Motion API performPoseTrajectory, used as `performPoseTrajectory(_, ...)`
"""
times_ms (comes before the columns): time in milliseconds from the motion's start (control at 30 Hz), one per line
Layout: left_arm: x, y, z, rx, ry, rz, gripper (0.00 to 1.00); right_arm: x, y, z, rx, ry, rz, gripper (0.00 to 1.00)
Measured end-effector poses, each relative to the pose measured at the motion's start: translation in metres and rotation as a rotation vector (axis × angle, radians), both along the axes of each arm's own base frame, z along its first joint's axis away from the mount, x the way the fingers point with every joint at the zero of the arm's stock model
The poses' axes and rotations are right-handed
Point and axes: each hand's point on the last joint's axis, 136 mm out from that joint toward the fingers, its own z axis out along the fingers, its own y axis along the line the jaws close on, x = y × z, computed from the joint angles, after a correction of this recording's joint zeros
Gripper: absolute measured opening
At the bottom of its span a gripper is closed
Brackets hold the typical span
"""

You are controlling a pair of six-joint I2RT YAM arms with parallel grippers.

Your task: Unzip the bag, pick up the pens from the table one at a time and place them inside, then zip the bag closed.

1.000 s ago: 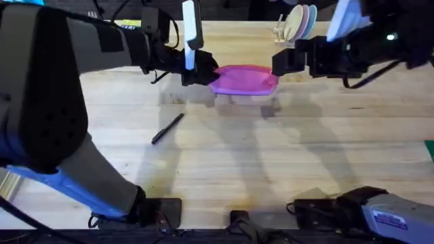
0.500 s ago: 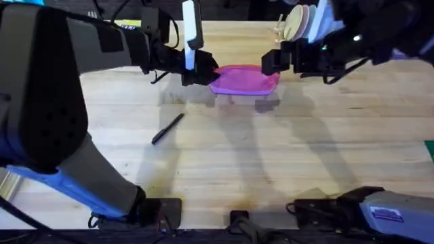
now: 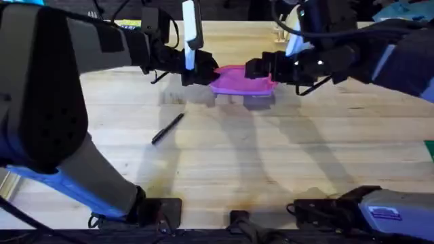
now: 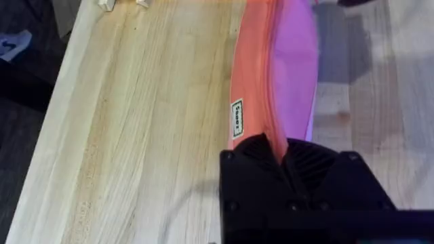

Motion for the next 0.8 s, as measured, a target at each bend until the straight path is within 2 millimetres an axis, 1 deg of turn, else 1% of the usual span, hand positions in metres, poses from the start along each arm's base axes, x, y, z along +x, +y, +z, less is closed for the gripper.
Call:
performPoseTrajectory(233, 0.000, 0.000, 0.000, 0.000, 0.000, 0.000, 0.042, 0.006, -0.004, -0.021, -0.039, 0.033, -0.027, 0.994)
performPoseTrajectory(400, 0.000, 0.000, 0.000, 0.000, 0.000, 0.000, 0.042, 0.011, -0.003, -0.035, -0.054, 0.050, -0.035, 0.923)
performPoseTrajectory(533, 0.000, 0.000, 0.000, 0.000, 0.000, 0.000, 0.042, 0.015, -0.002, -0.035, -0.047, 0.035, -0.044, 0.884)
performPoseTrajectory(600, 0.000, 0.000, 0.000, 0.000, 0.000, 0.000, 0.042, 0.018, -0.002, -0.034, -0.042, 0.024, -0.048, 0.847)
performPoseTrajectory(800, 0.000, 0.000, 0.000, 0.000, 0.000, 0.000, 0.042, 0.022, 0.000, -0.031, -0.028, 0.003, -0.054, 0.676)
